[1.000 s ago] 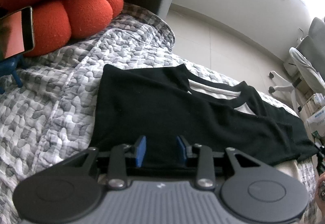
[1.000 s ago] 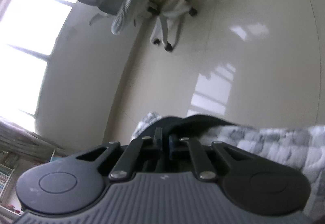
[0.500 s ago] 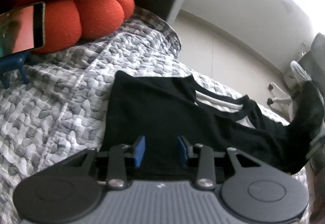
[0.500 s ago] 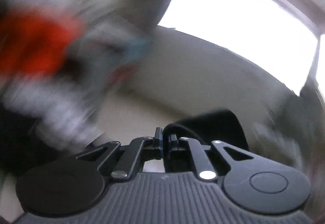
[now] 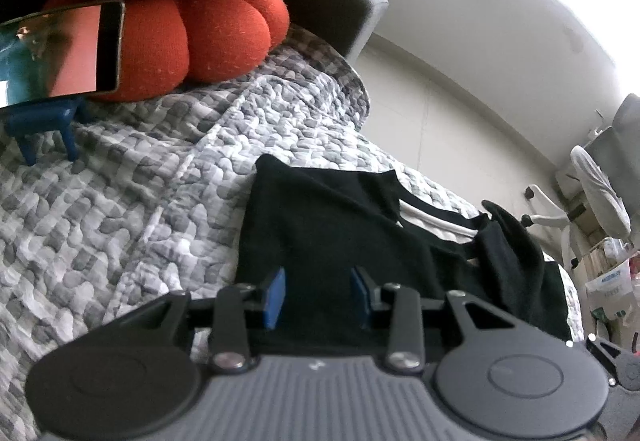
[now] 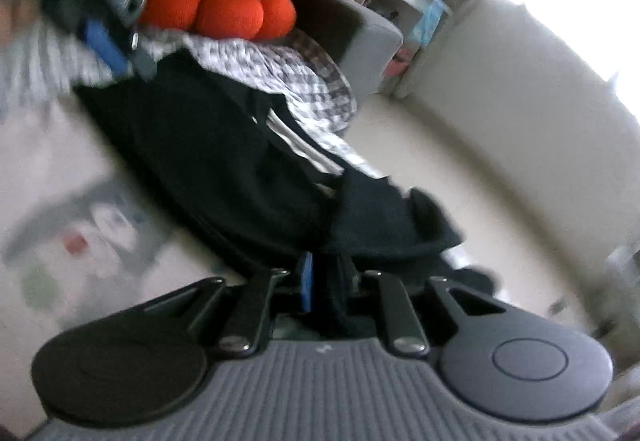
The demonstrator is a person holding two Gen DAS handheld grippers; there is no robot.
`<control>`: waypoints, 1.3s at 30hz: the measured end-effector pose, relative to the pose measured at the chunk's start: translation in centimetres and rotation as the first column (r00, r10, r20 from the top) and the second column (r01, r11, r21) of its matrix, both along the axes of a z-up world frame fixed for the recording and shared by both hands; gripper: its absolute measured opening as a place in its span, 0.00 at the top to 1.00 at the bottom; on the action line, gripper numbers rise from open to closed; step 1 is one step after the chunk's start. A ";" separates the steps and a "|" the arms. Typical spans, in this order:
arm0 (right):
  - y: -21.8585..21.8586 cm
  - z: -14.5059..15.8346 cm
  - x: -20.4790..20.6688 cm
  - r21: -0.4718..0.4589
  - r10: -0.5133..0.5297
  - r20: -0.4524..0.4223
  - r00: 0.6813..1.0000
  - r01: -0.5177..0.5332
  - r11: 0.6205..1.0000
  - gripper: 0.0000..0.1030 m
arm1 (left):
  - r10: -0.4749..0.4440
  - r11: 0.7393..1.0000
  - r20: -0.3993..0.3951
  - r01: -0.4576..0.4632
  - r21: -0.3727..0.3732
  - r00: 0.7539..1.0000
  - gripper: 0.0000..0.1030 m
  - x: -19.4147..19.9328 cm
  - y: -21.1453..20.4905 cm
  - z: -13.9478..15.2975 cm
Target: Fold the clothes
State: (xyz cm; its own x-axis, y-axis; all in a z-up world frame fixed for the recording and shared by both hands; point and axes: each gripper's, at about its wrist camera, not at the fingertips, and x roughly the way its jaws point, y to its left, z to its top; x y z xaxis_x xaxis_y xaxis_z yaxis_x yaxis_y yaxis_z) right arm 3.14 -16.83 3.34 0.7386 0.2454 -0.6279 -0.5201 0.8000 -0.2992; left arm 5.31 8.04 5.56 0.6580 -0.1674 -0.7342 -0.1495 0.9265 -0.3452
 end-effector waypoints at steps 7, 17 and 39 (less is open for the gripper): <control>-4.8 1.1 2.2 0.340 -0.136 -0.174 0.975 0.189 0.921 0.52 | -0.001 1.000 -0.003 0.001 0.002 1.000 0.64 -0.1 0.1 0.0; -10.4 -0.5 7.7 0.644 -0.415 -0.456 0.787 0.614 0.457 0.43 | -0.006 1.000 -0.002 0.006 -0.007 1.000 0.64 -0.4 0.3 0.0; 8.4 0.0 -0.8 -0.109 0.177 0.038 0.984 -0.172 0.979 0.94 | 0.086 0.994 0.015 -0.085 -0.064 0.996 0.63 -1.1 4.0 1.0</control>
